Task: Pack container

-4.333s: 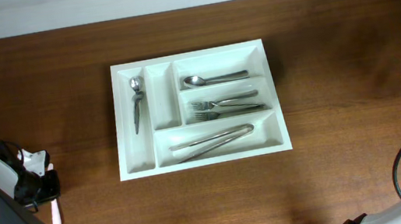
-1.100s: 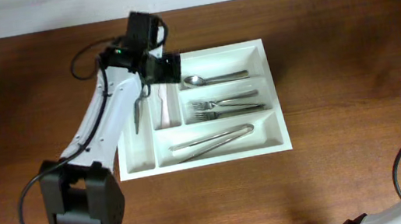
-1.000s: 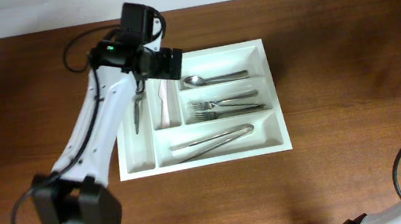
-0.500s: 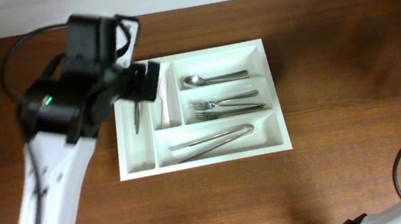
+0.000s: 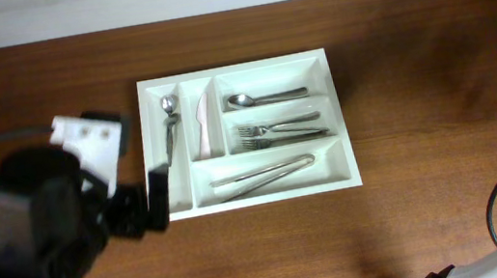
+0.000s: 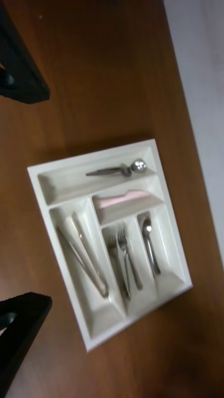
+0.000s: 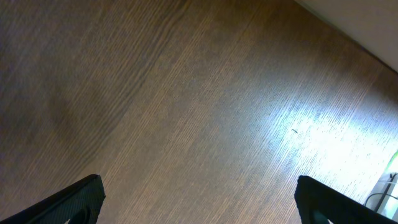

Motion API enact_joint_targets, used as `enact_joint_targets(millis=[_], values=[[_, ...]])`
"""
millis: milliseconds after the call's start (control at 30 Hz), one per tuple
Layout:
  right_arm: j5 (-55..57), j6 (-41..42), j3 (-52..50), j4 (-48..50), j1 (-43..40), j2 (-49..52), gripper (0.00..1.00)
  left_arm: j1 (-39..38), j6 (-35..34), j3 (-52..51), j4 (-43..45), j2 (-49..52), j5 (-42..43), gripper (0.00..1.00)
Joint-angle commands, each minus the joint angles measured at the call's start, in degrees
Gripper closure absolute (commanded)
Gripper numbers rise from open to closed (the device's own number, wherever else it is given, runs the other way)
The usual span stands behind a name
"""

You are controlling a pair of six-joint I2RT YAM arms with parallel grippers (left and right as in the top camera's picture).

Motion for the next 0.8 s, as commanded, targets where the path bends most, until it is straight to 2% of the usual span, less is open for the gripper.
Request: enact_joint_targets(millis=[0,233,433,533,767], values=[[0.28,0.2,-0.48,0.11,-0.15,0.07,0.01,-0.85,-3.61,-3.23,0.17,-6.38,0.39,0.01],[0.28,0.2,-0.48,0.11,-0.15,0.04,0.01,-0.85,-4.07,-11.98,-0.15,-17.99,-0.28,0.01],[0.28,0.2,-0.48,0.11,-0.15,0.04,0.01,-0.85,-12.81,-20.02,-0.57,-26.18,-0.26,0.01],[0.28,0.2,-0.48,0.11,-0.15,0.07,0.01,-0.85,-15.15,-22.25,0.24,-28.04,-0.26,0.01],[0.28,0.2,-0.48,0.11,-0.15,0.04,0.01,-0.85,-13.46,-22.62,1.97,-27.93,-0.87,0.01]])
